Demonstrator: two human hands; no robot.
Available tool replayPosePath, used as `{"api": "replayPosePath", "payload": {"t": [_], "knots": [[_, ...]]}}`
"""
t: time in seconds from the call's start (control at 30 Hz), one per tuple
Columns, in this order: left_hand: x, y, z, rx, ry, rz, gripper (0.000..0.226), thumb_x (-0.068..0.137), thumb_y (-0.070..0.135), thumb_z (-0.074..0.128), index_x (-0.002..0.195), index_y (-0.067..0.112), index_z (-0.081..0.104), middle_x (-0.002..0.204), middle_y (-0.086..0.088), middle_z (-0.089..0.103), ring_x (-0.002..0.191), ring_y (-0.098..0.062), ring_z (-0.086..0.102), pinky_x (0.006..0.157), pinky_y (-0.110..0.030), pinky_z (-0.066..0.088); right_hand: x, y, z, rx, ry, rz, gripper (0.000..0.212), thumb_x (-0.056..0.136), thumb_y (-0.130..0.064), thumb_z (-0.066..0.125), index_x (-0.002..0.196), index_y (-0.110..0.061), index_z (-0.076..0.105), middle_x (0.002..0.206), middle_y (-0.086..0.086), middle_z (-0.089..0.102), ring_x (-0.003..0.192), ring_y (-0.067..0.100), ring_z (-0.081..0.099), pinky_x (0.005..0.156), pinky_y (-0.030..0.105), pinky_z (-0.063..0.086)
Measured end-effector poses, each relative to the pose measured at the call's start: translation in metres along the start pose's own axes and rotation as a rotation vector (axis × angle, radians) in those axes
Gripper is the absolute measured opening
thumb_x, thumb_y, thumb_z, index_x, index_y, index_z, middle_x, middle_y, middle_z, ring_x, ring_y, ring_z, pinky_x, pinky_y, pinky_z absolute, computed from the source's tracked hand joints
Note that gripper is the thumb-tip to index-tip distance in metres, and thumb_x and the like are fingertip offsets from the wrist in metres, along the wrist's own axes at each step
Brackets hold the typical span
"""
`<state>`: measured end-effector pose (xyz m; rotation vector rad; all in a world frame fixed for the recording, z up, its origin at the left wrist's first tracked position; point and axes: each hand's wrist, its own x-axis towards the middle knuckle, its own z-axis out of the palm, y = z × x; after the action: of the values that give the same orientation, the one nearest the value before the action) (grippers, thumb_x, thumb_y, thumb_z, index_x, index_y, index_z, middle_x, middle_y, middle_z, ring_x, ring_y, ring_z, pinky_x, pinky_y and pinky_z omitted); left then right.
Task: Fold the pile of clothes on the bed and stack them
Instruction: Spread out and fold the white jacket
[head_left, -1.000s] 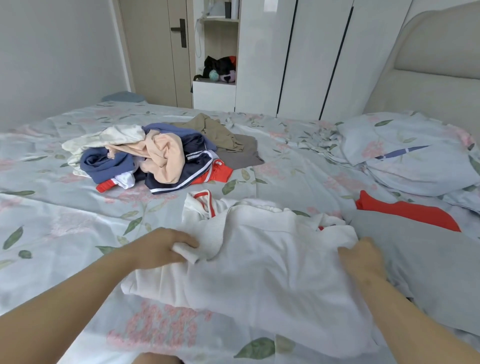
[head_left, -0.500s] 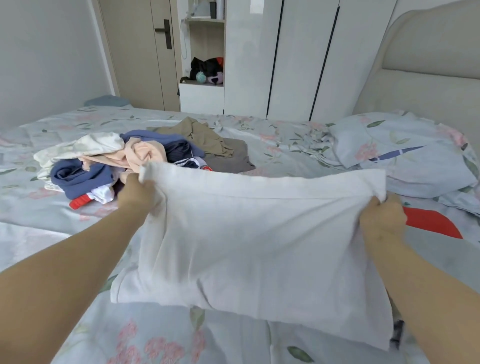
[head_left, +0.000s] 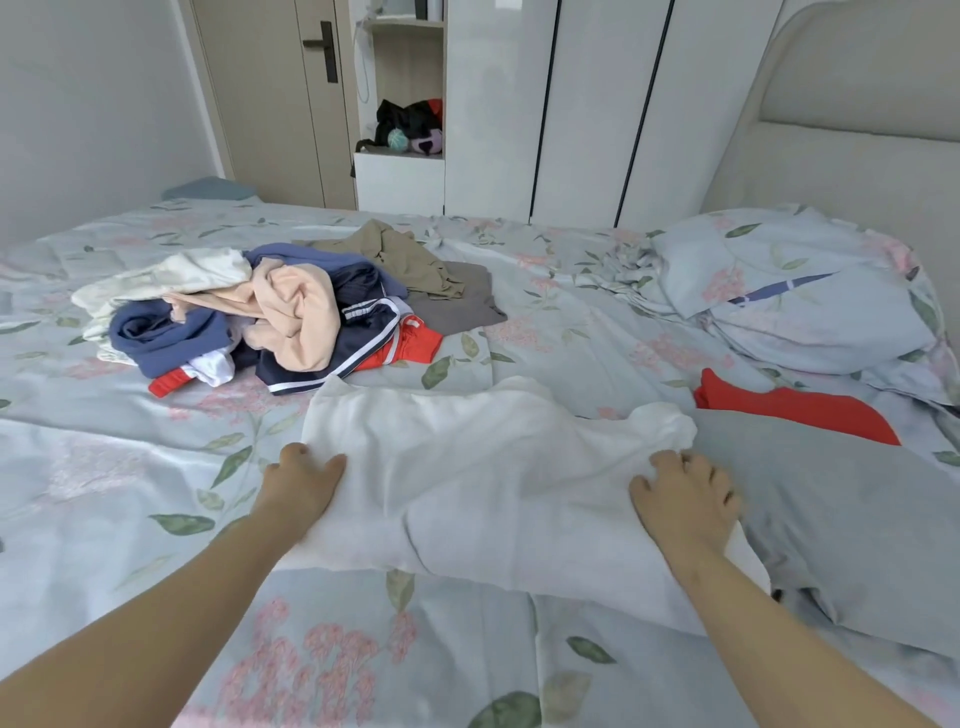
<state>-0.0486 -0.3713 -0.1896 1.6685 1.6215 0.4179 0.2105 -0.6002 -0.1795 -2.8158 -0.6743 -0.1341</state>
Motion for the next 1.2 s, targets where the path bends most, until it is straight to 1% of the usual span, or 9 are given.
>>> {"api": "replayPosePath", "payload": {"t": [0.17,0.23,0.43,0.63,0.77,0.87,0.93,1.07,1.2], "knots": [[-0.027,-0.021,-0.012,0.159,0.201,0.072,0.050,0.090,0.037,0.053,0.135,0.019,0.043,0.106,-0.002,0.063,0.110,-0.030,0.052,0.091,-0.039,0.041,-0.033,-0.026,-0.012,0.434,-0.010,-0.219,0.028,0.096,-0.031,0.045,0.094,-0.016,0.068,0.103,0.002,0.067,0.101,0.025,0.058,0.087,0.037,0.039],[-0.037,-0.032,-0.012,0.040,0.242,0.136,0.047,0.090,0.028,0.057,0.133,0.014,0.046,0.083,0.004,0.060,0.091,-0.025,0.056,0.074,-0.034,0.044,-0.052,-0.038,-0.018,0.564,-0.105,-0.346,0.026,0.096,-0.034,0.048,0.093,-0.016,0.067,0.092,0.000,0.067,0.091,0.023,0.060,0.084,0.038,0.044],[-0.043,-0.048,-0.015,-0.059,0.091,0.119,0.015,0.094,0.022,0.054,0.087,0.009,0.053,0.074,-0.006,0.060,0.064,-0.022,0.050,0.058,-0.027,0.036,-0.083,-0.056,-0.008,0.270,-0.125,-0.499,0.037,0.091,-0.056,0.045,0.109,-0.026,0.058,0.111,-0.013,0.060,0.105,0.014,0.053,0.088,0.030,0.038],[-0.027,-0.053,-0.055,-0.673,0.254,0.011,0.018,0.100,0.019,0.043,0.088,0.004,0.045,0.079,-0.015,0.048,0.065,-0.029,0.047,0.060,-0.035,0.046,-0.080,-0.042,0.003,0.211,-0.143,-0.482,0.044,0.092,-0.060,0.039,0.119,-0.029,0.054,0.119,-0.013,0.058,0.110,0.013,0.051,0.089,0.028,0.036],[-0.024,-0.082,-0.052,-0.090,0.274,-0.077,0.025,0.097,0.027,0.045,0.104,0.003,0.050,0.089,-0.020,0.056,0.084,-0.039,0.054,0.072,-0.042,0.047,-0.078,-0.033,0.011,0.133,-0.158,-0.481,0.041,0.095,-0.057,0.034,0.116,-0.030,0.055,0.115,-0.012,0.058,0.108,0.012,0.049,0.088,0.027,0.036],[-0.022,-0.073,-0.046,-0.082,0.104,-0.037,0.048,0.093,0.036,0.055,0.123,-0.001,0.051,0.112,-0.020,0.059,0.100,-0.038,0.054,0.080,-0.040,0.045,-0.077,-0.032,0.014,0.133,-0.151,-0.468,0.039,0.095,-0.055,0.034,0.115,-0.030,0.056,0.116,-0.012,0.058,0.109,0.012,0.049,0.090,0.027,0.036],[-0.017,-0.071,-0.056,-0.195,0.047,0.016,0.042,0.093,0.034,0.056,0.117,0.000,0.056,0.106,-0.017,0.060,0.094,-0.035,0.055,0.073,-0.037,0.046,-0.076,-0.032,0.016,0.143,-0.147,-0.461,0.039,0.096,-0.054,0.034,0.115,-0.029,0.056,0.116,-0.011,0.058,0.110,0.013,0.049,0.089,0.026,0.036],[-0.013,-0.073,-0.064,0.008,0.213,0.086,0.029,0.096,0.029,0.051,0.096,0.001,0.058,0.100,-0.023,0.063,0.097,-0.041,0.056,0.076,-0.040,0.040,-0.074,-0.031,0.018,0.148,-0.114,-0.471,0.035,0.097,-0.051,0.037,0.111,-0.027,0.059,0.113,-0.009,0.059,0.107,0.014,0.051,0.086,0.027,0.037],[-0.027,-0.050,-0.033,0.300,0.273,0.098,0.042,0.094,0.021,0.045,0.135,0.018,0.041,0.135,-0.017,0.044,0.125,-0.037,0.040,0.102,-0.045,0.031,-0.076,-0.026,0.024,0.158,-0.042,-0.487,0.041,0.097,-0.049,0.033,0.104,-0.023,0.063,0.104,-0.006,0.063,0.101,0.018,0.055,0.082,0.029,0.039]]}}
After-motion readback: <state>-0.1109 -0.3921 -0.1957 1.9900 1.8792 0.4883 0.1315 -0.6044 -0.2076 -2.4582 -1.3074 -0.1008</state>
